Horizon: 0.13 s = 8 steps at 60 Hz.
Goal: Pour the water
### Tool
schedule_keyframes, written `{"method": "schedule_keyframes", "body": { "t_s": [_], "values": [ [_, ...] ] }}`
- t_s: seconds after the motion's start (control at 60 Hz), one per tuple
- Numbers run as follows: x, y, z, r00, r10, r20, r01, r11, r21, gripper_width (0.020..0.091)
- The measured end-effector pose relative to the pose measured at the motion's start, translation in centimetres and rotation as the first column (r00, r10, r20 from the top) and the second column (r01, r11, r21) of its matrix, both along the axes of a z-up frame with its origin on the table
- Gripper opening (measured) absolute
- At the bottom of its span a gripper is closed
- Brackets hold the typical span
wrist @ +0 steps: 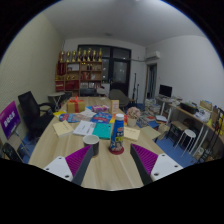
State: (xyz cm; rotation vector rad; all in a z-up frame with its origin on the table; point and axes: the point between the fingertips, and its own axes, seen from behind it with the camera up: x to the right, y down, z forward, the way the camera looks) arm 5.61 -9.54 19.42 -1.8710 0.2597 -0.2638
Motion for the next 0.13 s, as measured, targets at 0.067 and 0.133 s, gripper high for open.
{"method": "schedule_keyframes", "body": {
  "t_s": [0.067, 0.133],
  "values": [
    [-2.8, -3.8, 2.2, 1.0, -0.01, -0.003, 0.01, 1.0, -0.001, 0.0836],
    [-4.7, -7.2, 4.0, 1.0, -0.022, -0.008, 0.022, 1.0, 0.003, 0.0837]
  ]
}}
